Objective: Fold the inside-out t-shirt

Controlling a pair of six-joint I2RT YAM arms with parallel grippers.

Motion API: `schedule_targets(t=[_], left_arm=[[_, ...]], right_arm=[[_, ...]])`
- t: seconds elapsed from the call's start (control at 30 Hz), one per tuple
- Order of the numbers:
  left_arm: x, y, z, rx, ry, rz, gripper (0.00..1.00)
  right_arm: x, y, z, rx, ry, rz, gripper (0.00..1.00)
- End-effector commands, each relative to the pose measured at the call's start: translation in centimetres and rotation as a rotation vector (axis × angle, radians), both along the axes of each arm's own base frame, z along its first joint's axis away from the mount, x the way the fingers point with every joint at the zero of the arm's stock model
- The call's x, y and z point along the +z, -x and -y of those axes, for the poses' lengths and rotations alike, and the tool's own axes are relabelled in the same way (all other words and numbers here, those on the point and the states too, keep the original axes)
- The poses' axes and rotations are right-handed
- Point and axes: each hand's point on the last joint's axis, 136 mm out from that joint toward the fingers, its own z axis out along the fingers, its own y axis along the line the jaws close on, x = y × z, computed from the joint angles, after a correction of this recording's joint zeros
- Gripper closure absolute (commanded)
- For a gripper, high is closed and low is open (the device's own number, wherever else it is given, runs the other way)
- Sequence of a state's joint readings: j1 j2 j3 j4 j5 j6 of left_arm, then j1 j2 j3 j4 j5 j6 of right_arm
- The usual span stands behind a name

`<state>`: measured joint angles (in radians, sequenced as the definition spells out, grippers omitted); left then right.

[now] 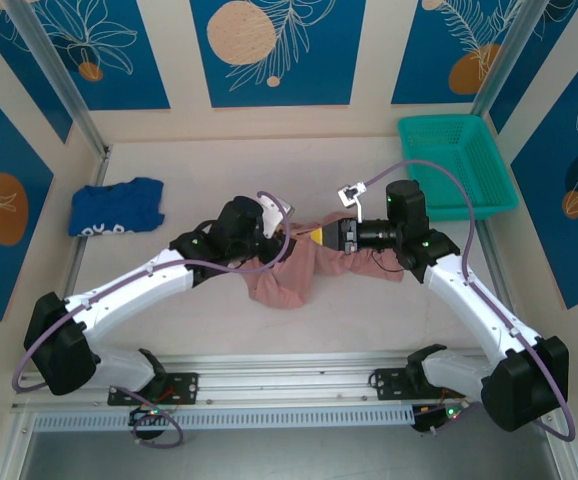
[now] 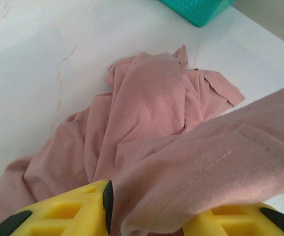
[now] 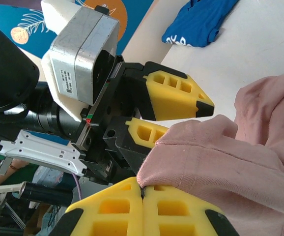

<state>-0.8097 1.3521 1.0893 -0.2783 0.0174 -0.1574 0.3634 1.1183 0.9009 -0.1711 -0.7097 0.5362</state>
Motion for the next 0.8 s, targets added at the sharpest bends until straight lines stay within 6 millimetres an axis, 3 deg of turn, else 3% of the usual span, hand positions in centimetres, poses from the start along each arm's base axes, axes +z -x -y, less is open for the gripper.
schedule_targets(t=[0.0,0.2,0.33,0.53,0.63,0.77], left_arm=[[0.2,-0.2,-0.9,0.012,-0.024,-0.013,0.6],[-0.3,-0.6,-1.6,0.015,-0.028,-0.032,0.59],[0.4,0.0,-0.3,-0.054,0.019,-0.046,0.62],[1.9,1.8,2.0,-0.208,0.118,-0.063,0.81],[3.2,3.2,2.4,-0.287,0.178,-0.064,0.98],[5.8,6.8,2.3,-0.448,0.311,-0.053,1.0]], right_arm=[[0.6,0.5,0.5,0.0,0.002,0.031,1.0],[0.8,0.5,0.5,-0.001,0.002,0.036,1.0],[0.7,0.5,0.3,0.006,-0.001,0.032,1.0],[0.1,0.4,0.2,0.0,0.017,0.022,1.0],[-0.9,-0.6,1.1,-0.082,0.103,0.014,1.0],[-2.7,-2.5,3.9,-0.273,0.296,0.026,1.0]])
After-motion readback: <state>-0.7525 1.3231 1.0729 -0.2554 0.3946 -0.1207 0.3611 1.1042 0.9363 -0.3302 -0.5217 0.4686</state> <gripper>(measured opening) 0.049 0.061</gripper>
